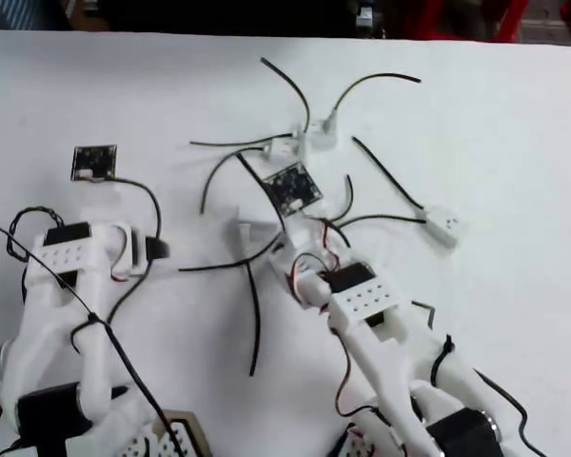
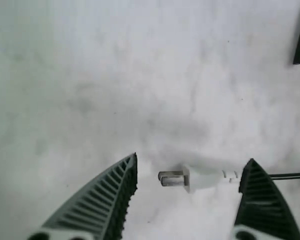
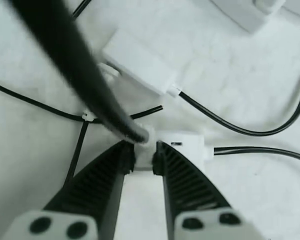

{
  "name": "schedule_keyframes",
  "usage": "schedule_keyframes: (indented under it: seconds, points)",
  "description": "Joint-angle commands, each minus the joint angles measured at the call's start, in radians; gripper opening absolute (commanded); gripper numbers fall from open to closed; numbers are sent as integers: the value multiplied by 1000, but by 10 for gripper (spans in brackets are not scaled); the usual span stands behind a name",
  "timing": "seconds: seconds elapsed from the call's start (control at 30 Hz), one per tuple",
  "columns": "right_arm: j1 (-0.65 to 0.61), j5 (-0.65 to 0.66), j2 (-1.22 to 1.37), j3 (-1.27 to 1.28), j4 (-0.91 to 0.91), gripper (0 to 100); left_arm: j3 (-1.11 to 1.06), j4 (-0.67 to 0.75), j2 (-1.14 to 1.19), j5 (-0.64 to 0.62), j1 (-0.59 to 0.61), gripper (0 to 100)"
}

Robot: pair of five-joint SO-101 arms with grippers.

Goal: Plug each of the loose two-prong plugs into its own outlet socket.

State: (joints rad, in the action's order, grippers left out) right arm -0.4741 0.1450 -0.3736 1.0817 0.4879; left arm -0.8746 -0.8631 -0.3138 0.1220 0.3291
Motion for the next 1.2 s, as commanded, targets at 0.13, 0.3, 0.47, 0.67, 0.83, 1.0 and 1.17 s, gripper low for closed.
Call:
schedule_keyframes:
  seconds: [0.13,0.3,0.47,0.67,0.83,1.0,1.17]
  points:
    - [31,60,1,29,124,16,5,9,-50,11,8,321]
    - [31,97,1,29,151,16,5,9,-50,12,8,321]
    - [27,126,1,28,140,16,5,9,-50,14,8,321]
    - [31,41,-1,-80,128,16,5,9,-48,15,8,321]
    - [31,-3,-81,-106,128,16,5,9,-48,15,10,320]
    - [27,-28,-237,-58,130,16,5,12,-48,15,10,320]
    - [28,-57,-275,0,97,16,5,12,-48,15,10,320]
